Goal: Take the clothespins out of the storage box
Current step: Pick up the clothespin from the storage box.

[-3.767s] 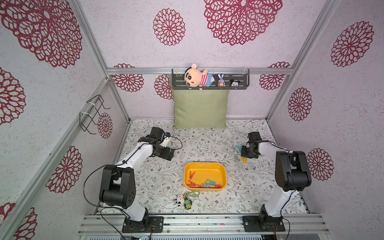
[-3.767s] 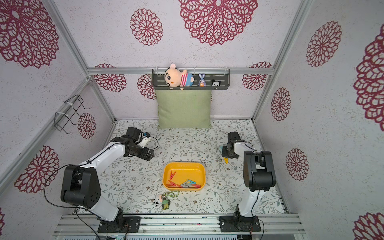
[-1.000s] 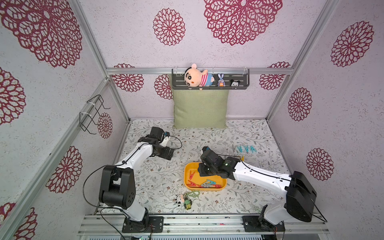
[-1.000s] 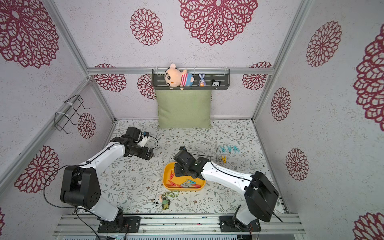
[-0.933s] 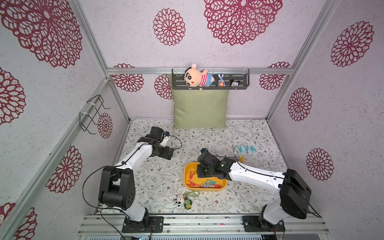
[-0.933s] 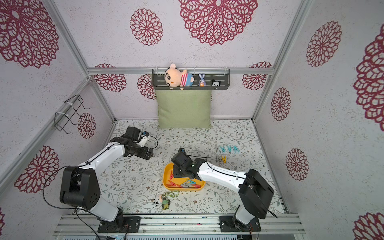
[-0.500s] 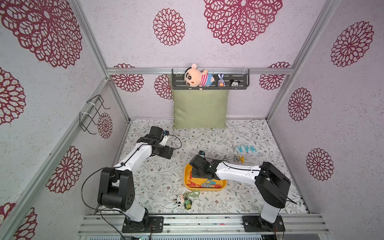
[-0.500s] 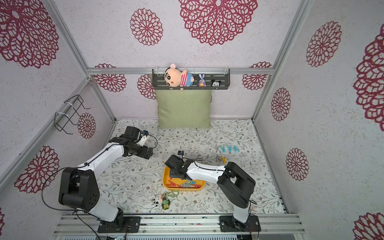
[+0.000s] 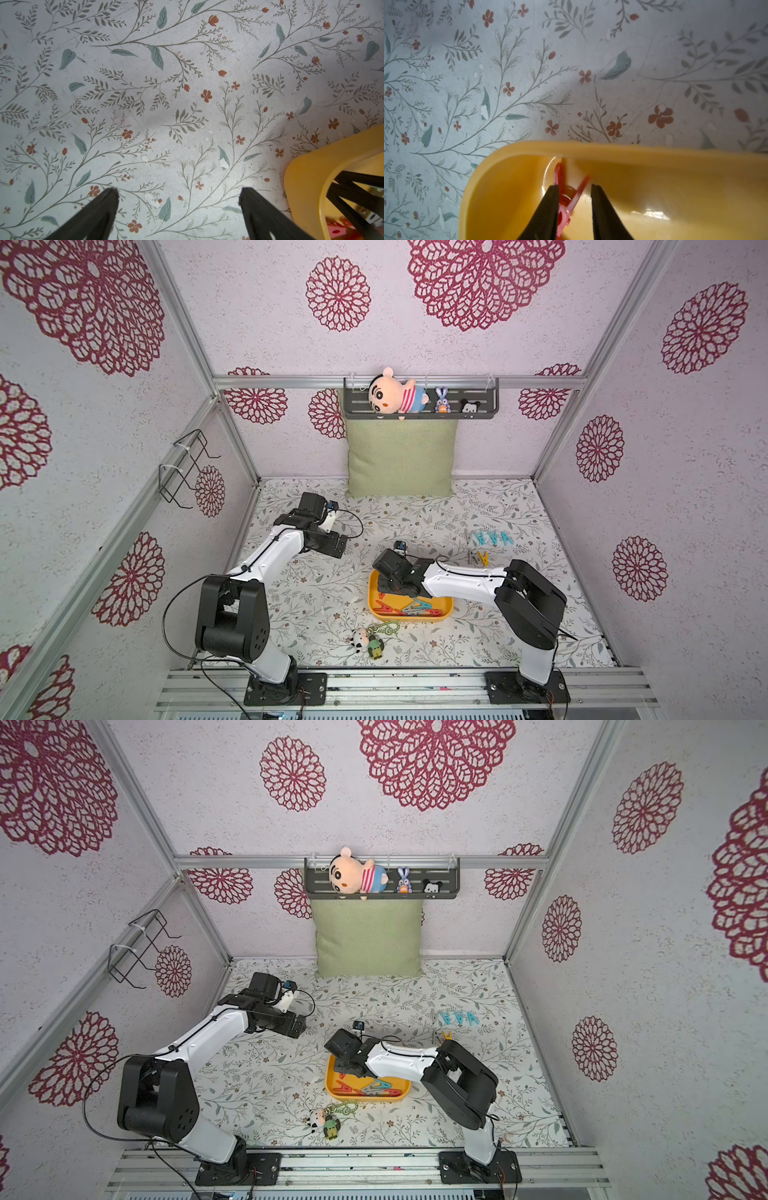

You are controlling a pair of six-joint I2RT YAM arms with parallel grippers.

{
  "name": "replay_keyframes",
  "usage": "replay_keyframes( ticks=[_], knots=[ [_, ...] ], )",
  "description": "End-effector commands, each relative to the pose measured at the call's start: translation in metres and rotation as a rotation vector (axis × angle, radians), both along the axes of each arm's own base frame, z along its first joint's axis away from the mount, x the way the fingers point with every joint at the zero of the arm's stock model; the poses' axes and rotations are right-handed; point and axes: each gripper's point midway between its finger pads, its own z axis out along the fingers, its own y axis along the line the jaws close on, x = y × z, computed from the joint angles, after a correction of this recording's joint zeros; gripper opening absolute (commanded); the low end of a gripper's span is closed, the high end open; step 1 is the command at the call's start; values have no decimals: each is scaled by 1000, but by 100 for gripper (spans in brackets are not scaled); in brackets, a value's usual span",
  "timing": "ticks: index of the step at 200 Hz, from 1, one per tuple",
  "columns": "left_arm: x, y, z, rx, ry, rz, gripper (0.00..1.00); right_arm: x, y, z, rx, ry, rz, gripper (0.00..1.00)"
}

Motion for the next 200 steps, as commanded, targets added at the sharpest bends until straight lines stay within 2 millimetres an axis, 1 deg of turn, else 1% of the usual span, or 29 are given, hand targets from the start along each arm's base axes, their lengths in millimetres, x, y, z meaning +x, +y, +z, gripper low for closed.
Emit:
replay_keyframes(
  ticks=[1,40,82,152,200],
  knots=[
    [0,-1,9,-16,-34,-4,99,5,1,1,-18,-19,-24,32],
    [0,-2,9,-21,-33,-5,99,7,1,-6,-32,-21,-29,31],
    [0,-2,9,-21,-34,-5,99,5,-5,-11,-47,-13,-42,30],
    [-1,-3,9,-24,-33,-7,99,2,-9,-27,-65,4,-45,27],
    [0,-2,10,-20,-35,-7,99,3,-11,-30,-77,0,-47,24]
  ],
)
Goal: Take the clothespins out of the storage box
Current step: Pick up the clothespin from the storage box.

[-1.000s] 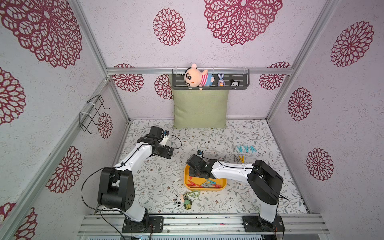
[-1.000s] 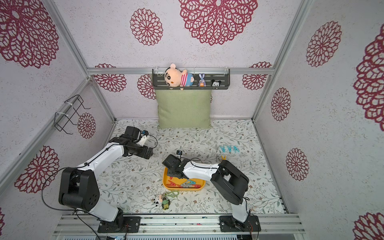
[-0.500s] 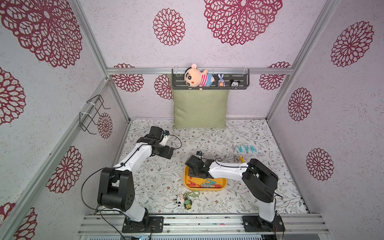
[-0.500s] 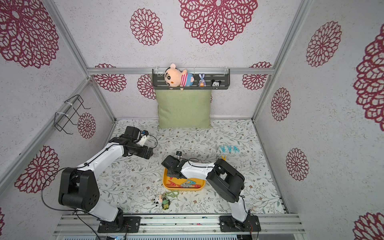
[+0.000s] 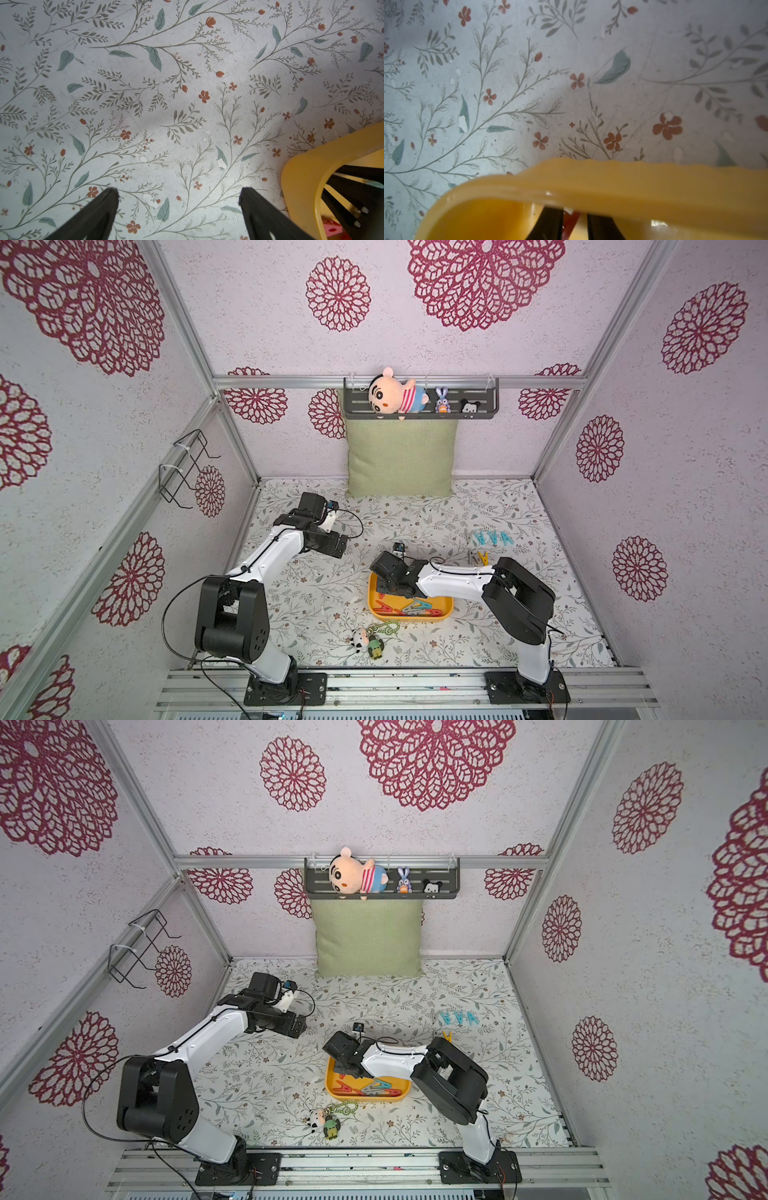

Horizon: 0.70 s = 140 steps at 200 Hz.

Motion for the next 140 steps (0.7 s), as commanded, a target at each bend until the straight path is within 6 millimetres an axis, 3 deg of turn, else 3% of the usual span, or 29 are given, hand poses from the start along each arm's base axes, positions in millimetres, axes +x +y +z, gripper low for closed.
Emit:
replay_keyframes(
  ticks=[1,106,140],
  knots=[
    [0,-1,8,-11,-32,-3,99,-3,-9,-11,-47,6,-16,24],
    [-1,0,9,-11,-38,-3,99,-9,-18,-25,-87,43,-27,27],
    [0,-1,10,-12,-38,-3,99,-10,-21,-20,-108,39,-35,27]
  ],
)
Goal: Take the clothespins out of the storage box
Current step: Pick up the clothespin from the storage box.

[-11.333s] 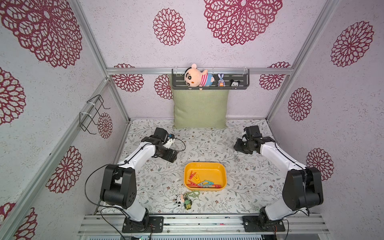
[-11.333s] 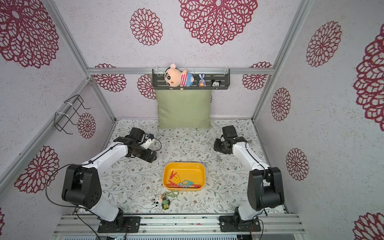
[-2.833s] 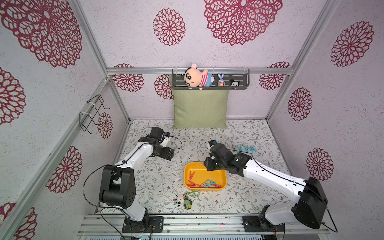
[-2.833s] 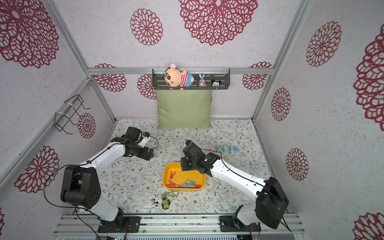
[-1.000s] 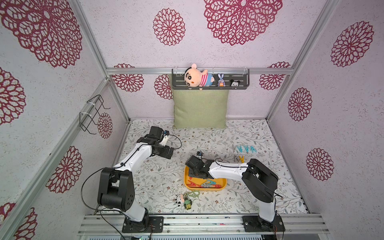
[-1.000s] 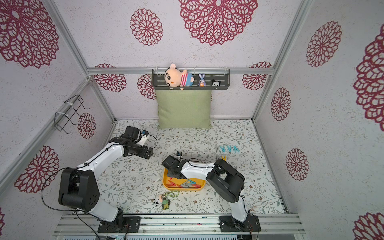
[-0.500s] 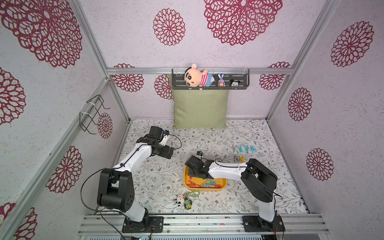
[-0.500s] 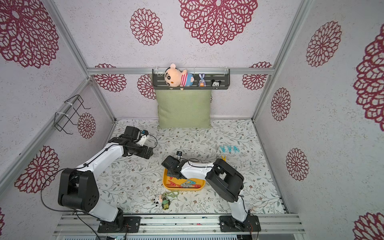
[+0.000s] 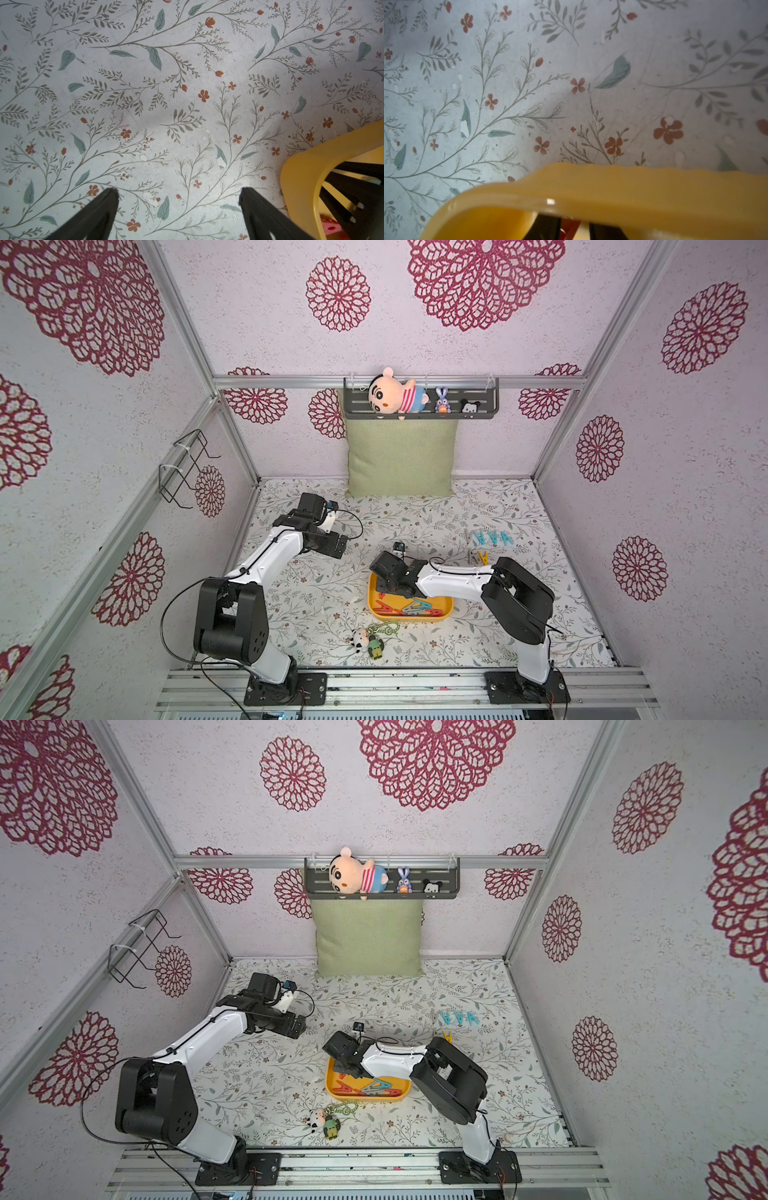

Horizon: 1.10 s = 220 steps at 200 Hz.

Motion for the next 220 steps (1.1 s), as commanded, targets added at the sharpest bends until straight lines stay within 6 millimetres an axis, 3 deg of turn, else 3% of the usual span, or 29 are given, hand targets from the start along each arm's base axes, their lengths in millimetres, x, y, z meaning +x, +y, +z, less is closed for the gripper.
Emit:
replay_keyframes(
  ticks=[1,48,95,220],
  knots=[
    [2,-1,8,-11,-35,-3,99,-12,-21,-19,-109,48,-24,27],
    [2,-1,9,-11,-37,-2,99,-15,-18,-14,-118,42,-15,27],
    [2,-1,8,-9,-37,-2,99,-18,-12,-22,-103,55,-4,26],
    [2,0,9,-7,-40,-1,99,-15,-22,-2,-121,3,-36,6]
  ],
)
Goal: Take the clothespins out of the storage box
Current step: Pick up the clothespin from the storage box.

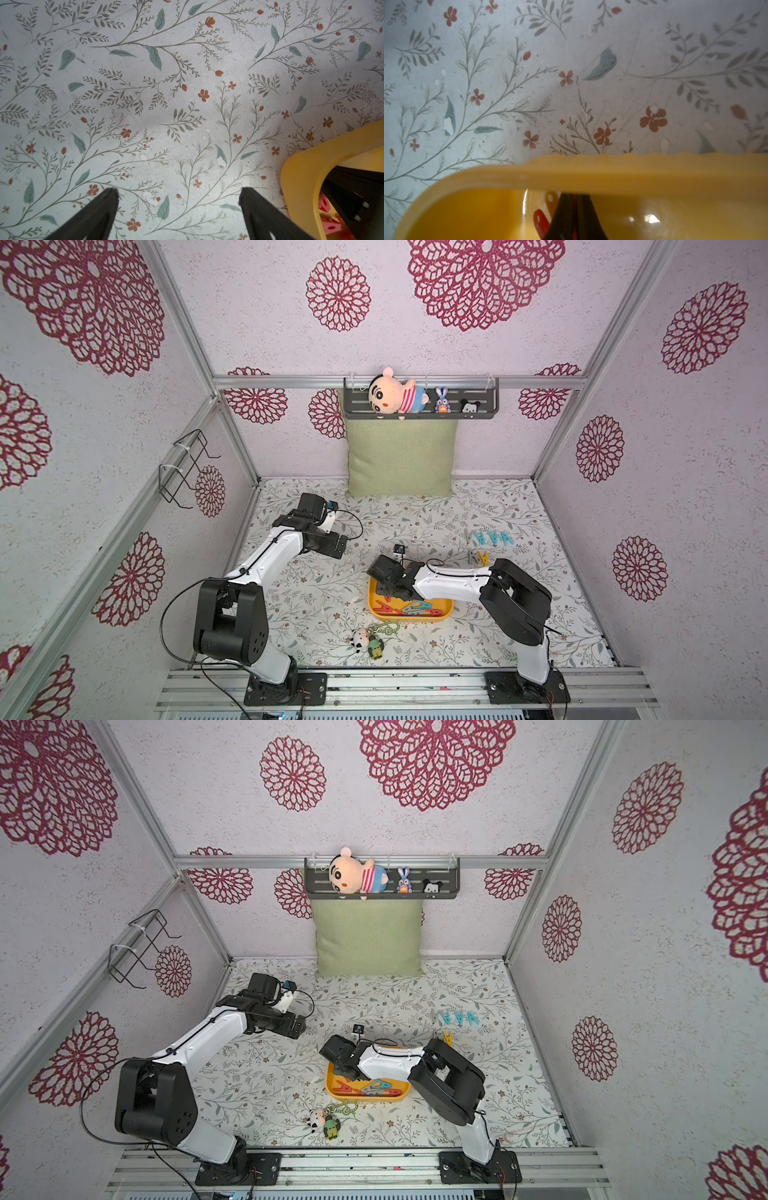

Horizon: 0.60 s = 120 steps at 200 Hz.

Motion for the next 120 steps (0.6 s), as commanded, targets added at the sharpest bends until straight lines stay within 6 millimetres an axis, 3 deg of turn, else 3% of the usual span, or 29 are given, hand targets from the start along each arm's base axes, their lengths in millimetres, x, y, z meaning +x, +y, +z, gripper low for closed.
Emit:
replay_keyframes(
  ticks=[1,63,120],
  knots=[
    [3,0,9,-7,-39,-2,99,-8,-17,1,-63,12,-16,6],
    [3,0,6,-7,-33,-1,99,0,-17,44,-25,-66,-9,0],
    [3,0,5,-4,-30,-1,99,6,-30,85,-2,-120,1,0]
  ],
)
